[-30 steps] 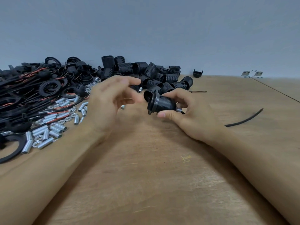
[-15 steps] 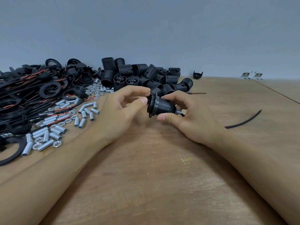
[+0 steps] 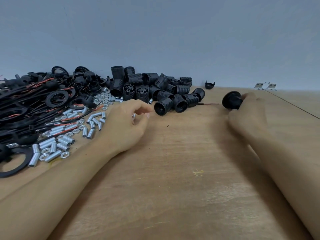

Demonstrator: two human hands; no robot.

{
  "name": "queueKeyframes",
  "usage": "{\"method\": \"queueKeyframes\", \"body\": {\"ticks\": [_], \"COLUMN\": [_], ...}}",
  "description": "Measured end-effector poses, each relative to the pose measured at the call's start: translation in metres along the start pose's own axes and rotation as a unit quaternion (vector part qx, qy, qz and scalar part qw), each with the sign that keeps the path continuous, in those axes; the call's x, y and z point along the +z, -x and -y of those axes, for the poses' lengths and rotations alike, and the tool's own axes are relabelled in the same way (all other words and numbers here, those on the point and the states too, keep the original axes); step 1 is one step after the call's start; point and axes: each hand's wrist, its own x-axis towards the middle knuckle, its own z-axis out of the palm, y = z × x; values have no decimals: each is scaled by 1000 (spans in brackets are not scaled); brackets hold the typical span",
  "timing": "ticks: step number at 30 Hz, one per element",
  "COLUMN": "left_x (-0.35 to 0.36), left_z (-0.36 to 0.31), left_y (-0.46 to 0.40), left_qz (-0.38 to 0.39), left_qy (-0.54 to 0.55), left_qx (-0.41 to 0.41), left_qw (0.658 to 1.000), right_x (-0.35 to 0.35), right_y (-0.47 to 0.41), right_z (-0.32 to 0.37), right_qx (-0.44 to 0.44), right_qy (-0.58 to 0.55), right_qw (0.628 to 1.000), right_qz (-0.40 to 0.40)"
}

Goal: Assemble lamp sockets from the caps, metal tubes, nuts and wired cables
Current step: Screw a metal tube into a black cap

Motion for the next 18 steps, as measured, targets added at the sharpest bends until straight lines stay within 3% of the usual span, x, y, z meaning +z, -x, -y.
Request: {"method": "queueKeyframes", "body": {"ticks": [5,11,16,18], "left_x": [-7,-22,-45,-62], "left_z": [7,17,34,47], "left_y": [-4,-10,-16,-21], "left_qz": [-30,-36,-65,-91], "left_qy": [-167,-285,-410,-410], "left_qx": [14,-101,-191,-248], "left_qw": [985,953,889,873], "right_x": [5,12,17,17], "right_y": [4,15,26,27], "right_z": [-1,10,18,18], "right_qx": [6,-168,-242,-246], "right_qy": [107,28,3,-4], "right_qw": [994,984,970,969], "right_qz": [5,-44,-7,1]}}
